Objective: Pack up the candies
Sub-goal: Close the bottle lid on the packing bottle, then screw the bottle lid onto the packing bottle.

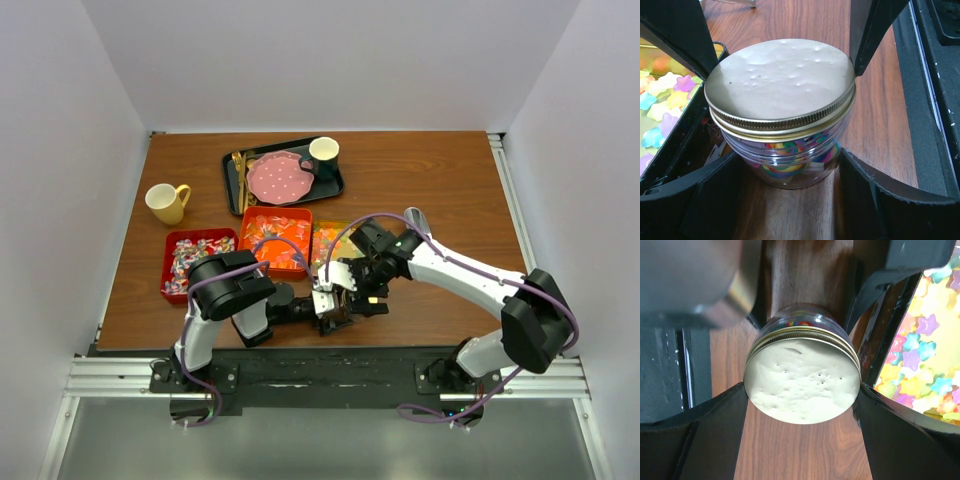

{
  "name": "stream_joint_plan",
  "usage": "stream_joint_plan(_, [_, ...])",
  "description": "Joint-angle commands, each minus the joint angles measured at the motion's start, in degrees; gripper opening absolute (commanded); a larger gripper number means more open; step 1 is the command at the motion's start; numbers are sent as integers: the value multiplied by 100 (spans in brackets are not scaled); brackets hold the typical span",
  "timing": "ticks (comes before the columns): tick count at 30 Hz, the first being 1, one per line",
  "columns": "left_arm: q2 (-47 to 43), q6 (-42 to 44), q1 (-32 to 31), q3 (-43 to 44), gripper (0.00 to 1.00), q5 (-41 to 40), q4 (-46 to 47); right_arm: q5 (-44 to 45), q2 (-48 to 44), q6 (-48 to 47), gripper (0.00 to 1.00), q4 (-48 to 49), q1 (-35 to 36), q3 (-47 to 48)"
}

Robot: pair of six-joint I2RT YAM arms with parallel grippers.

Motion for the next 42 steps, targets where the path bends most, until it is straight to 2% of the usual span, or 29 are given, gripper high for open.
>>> stream_joint_plan(1, [573, 574, -153, -345, 54, 9, 1717, 178, 109, 49, 79, -190, -35, 13])
stream_joint_plan(7, [547, 574, -153, -363, 54, 18, 1718, 20, 100, 443, 81, -199, -26, 286])
stream_joint_plan(15, [538, 601, -153, -363, 54, 36, 1709, -252, 170, 374, 84, -374, -26, 479])
stream_joint_plan(16, [538, 601, -153, -363, 54, 44, 1717, -314, 144, 417, 86, -401, -26, 471])
stream_joint_plan(18, [547, 609, -153, -363, 54, 53, 1700, -393, 83, 505, 99, -419, -26, 462])
stream_joint_plan(26, [547, 636, -162, -363, 54, 88, 1665, -464, -49, 734, 99, -480, -35, 532])
stream_joint_plan(38, [565, 680, -180, -363, 54, 115, 1638, -104, -559, 1665, 98, -138, -192, 436])
stream_joint_plan(41, [556, 697, -189, -363, 54, 115, 1638, -444, -656, 1640, 71, 47, -246, 330])
stream_joint_plan(42, [547, 697, -197, -363, 54, 97, 1638, -568, -656, 1535, 50, 56, -254, 278])
